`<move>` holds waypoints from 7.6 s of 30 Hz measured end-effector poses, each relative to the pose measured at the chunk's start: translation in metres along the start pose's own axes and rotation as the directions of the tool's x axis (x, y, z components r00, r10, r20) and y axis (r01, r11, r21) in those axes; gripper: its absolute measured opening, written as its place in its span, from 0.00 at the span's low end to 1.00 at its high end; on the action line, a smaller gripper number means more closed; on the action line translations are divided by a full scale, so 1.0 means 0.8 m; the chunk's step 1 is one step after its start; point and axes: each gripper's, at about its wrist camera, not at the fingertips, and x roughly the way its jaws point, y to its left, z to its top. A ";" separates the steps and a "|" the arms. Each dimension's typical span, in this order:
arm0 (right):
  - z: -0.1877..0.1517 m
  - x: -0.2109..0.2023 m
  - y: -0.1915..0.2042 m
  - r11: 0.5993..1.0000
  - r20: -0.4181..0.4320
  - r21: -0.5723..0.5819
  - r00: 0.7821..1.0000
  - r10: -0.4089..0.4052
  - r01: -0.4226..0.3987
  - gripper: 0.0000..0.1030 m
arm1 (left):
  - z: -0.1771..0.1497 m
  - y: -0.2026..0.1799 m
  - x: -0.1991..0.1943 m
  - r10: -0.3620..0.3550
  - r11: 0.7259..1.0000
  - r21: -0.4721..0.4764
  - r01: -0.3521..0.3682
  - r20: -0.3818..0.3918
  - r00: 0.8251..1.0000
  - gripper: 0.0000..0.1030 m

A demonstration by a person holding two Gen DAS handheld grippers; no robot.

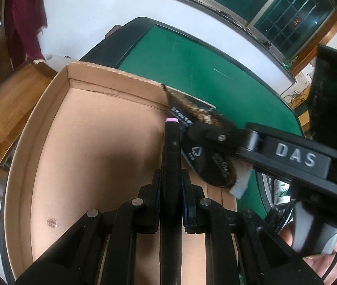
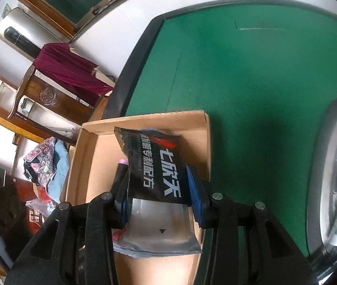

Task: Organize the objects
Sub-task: 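Carry the snack bag with the right gripper into the cardboard tray and release, then grasp the white square charger with the left gripper while the right gripper withdraws, then reach the right gripper to the clear packaged red item and grasp it, then hold the charger in the left gripper while the right gripper holds the packaged item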

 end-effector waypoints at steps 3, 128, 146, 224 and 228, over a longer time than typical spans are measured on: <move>0.000 0.009 -0.001 1.000 -0.006 0.006 1.000 -0.003 0.003 0.37 | 0.000 0.005 0.004 0.011 1.000 -0.009 -0.011 -0.006 1.000 0.12; -0.129 -0.315 -0.350 0.927 0.354 0.149 0.857 -0.374 0.343 0.24 | -0.235 -0.265 -0.015 0.180 0.907 0.369 -0.204 0.098 0.979 0.38; -0.128 -0.305 -0.329 0.949 0.377 0.113 0.871 -0.316 0.295 0.24 | -0.236 -0.262 -0.038 0.162 0.923 0.332 -0.194 0.122 0.979 0.38; -0.173 -0.252 -0.233 0.970 0.288 -0.137 0.944 -0.157 0.203 0.25 | -0.239 -0.265 -0.005 0.246 0.913 0.319 -0.252 0.060 0.967 0.38; -0.176 -0.250 -0.230 0.972 0.278 -0.149 0.951 -0.135 0.182 0.25 | -0.240 -0.267 -0.006 0.255 0.917 0.295 -0.267 0.082 0.964 0.38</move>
